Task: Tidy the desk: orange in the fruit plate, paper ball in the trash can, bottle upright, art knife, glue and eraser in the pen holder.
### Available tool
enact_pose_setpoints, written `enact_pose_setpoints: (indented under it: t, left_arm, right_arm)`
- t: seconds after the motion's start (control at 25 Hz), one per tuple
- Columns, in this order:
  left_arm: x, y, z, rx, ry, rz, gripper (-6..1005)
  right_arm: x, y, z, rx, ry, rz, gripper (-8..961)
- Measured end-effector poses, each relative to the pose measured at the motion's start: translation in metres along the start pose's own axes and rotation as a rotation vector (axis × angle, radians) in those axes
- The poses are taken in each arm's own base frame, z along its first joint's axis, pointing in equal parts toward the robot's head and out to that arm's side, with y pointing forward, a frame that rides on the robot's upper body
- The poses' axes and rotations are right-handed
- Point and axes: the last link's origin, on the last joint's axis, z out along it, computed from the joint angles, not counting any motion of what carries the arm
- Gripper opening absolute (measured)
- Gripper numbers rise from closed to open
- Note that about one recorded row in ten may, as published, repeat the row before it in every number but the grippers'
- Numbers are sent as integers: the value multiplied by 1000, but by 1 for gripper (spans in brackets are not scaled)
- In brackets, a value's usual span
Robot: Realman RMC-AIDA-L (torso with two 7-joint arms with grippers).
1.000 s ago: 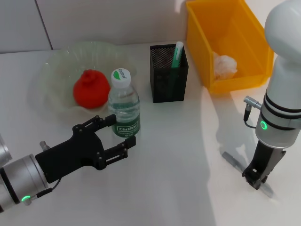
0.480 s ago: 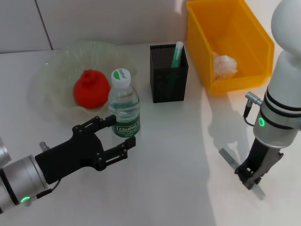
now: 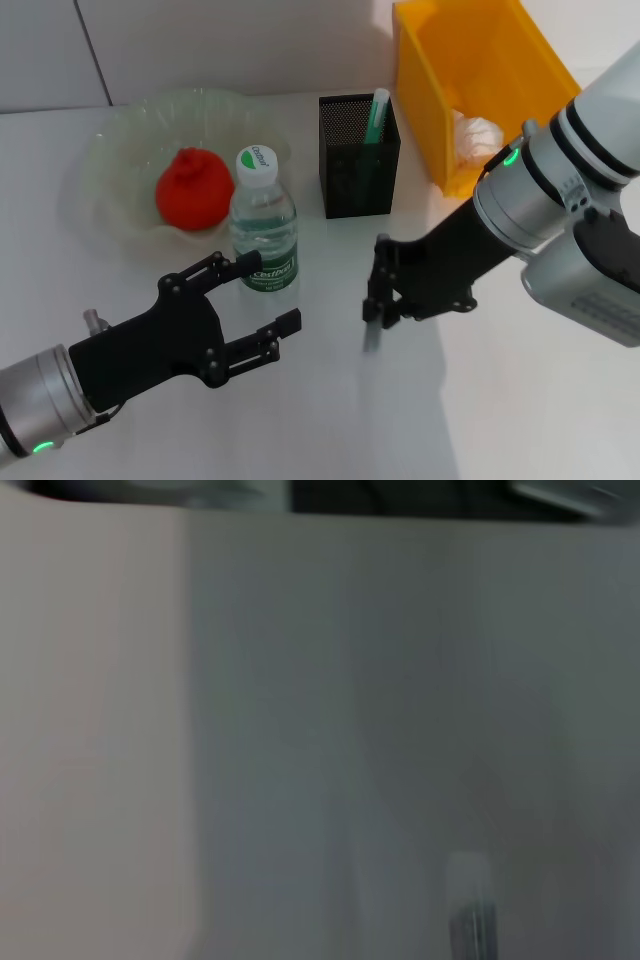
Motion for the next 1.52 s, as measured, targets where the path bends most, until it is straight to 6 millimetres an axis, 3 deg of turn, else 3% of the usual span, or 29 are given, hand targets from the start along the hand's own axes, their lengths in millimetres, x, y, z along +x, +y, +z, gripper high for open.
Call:
enact_pose_setpoints:
  t: [0.04, 0.16, 0.24, 0.28, 0.36, 0.4, 0.44, 0.48, 0.64, 0.84, 1.04, 1.52]
  left_arm:
    - [1, 1, -1, -5, 11, 13, 786]
    - [3, 4, -3, -15, 27, 26, 787]
    - [2, 5, -4, -15, 25, 24, 787]
    - [1, 7, -6, -14, 23, 21, 786]
    - [-2, 10, -13, -11, 24, 14, 786]
    - [-2, 10, -13, -11, 24, 14, 786]
    - [-2, 12, -15, -14, 30, 15, 786]
    - [-1, 15, -18, -21, 41, 18, 786]
    - [3, 21, -28, -42, 80, 24, 787]
    - [2, 23, -33, -42, 81, 23, 786]
    - [0, 25, -33, -45, 70, 20, 787]
    - [-5, 26, -33, -29, 56, 7, 786]
  right_arm:
    - [5, -6, -4, 112, 29, 122, 137]
    - [9, -12, -12, 234, 45, 246, 136]
    - [15, -22, -29, 455, 56, 454, 136]
    - [15, -22, -29, 455, 56, 454, 136]
    - [23, -26, -46, 707, 38, 662, 135]
    - [23, -26, -46, 707, 38, 662, 135]
    - [29, -24, -54, 867, 17, 776, 135]
    - [29, -24, -54, 867, 17, 776, 135]
    - [45, -17, -60, 1206, -104, 970, 134]
    - [51, -5, -48, 1396, -202, 1094, 133]
    - [54, 8, -41, 1470, -247, 1211, 133]
    - [63, 44, -18, 1467, -230, 1427, 132]
